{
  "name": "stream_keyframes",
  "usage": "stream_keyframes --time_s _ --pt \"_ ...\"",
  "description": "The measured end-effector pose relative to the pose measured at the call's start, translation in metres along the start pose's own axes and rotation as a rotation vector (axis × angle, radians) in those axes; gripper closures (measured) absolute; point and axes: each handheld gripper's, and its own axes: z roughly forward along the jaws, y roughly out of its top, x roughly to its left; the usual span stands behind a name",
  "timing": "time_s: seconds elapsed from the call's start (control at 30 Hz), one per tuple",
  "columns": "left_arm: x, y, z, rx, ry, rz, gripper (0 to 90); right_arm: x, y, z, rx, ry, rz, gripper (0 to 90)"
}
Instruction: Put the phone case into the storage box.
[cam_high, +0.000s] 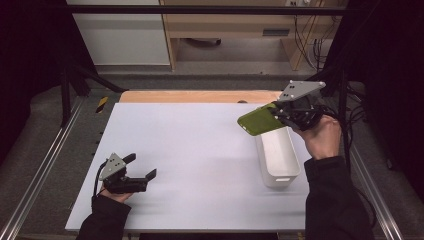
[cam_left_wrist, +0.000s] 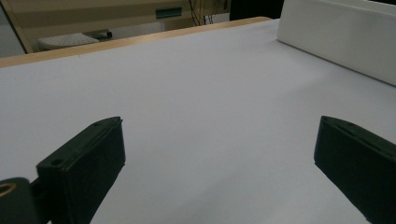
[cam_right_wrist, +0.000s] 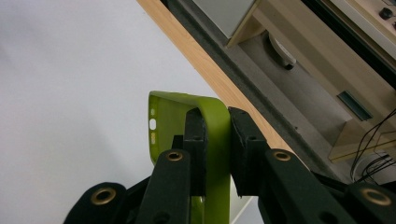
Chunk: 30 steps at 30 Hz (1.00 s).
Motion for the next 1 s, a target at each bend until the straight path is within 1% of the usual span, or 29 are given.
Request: stream_keyframes --time_s 0.1,0.43,0.57,0.77,0.87,1.0 --pt "0.000 0.000 0.000 0.001 0.000 0.001 1.7 -0.002 0.000 0.000 0.004 -0.009 -0.015 78.4" --pt "0.000 0.000 0.000 0.002 -0.002 0.002 1.8 -0.010 0.001 0.003 0.036 -0.035 -0.037 78.4" --pt "0.000 0.000 0.001 0.003 -0.002 0.000 1.8 -0.014 0.001 0.003 0.041 -0.046 -0.043 78.3" --pt "0.000 -0.001 0.001 0.005 -0.004 0.003 1.7 -0.021 -0.001 0.004 0.062 -0.054 -0.053 78.4" --pt "0.000 -0.001 0.001 0.007 -0.004 0.006 1.8 -0.024 -0.002 0.006 0.072 -0.062 -0.068 78.3" --pt "0.000 -0.001 0.001 0.006 -0.005 0.004 1.8 -0.030 -0.004 0.009 0.079 -0.062 -0.066 78.3"
